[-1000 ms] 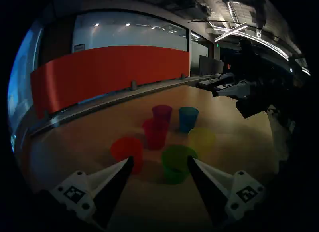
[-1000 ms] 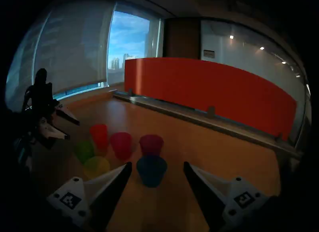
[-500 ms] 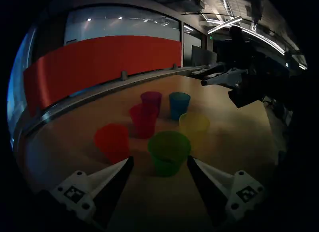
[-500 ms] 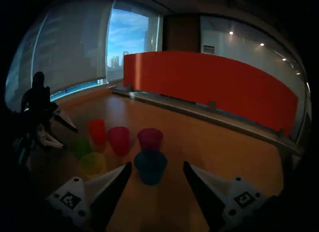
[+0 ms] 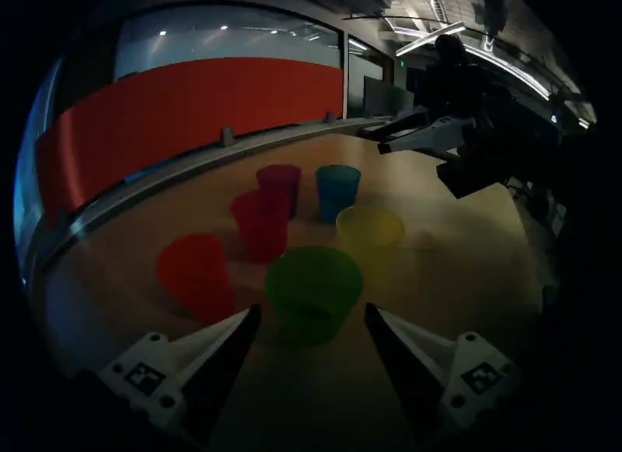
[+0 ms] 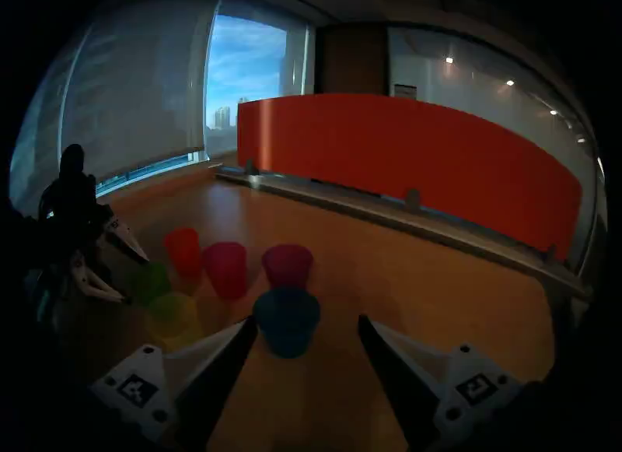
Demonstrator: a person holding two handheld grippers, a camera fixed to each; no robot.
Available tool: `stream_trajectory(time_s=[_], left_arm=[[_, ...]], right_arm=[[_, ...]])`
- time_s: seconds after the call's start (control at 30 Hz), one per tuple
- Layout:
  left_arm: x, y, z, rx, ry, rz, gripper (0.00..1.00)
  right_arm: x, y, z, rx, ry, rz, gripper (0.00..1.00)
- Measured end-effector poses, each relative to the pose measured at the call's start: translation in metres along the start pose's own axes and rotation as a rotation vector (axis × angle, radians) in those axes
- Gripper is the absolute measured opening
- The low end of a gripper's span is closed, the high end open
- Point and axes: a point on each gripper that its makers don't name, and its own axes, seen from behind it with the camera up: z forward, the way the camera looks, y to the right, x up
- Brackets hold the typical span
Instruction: Pour water
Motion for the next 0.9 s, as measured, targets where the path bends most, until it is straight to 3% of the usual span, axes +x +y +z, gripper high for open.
stream_trajectory(time_s=[0.4, 0.9], left_arm=[[0.006, 0.001, 0.018, -0.023, 0.003, -0.022, 1.00], [0.010, -0.001, 0.027, -0.025, 0.004, -0.005, 0.98]], right_arm=[[-0.010, 0.000, 0.012, 0.014, -0.019, 0.014, 1.00], [-0.025, -0.014, 0.032, 0.049, -0.059, 0.003, 1.00]])
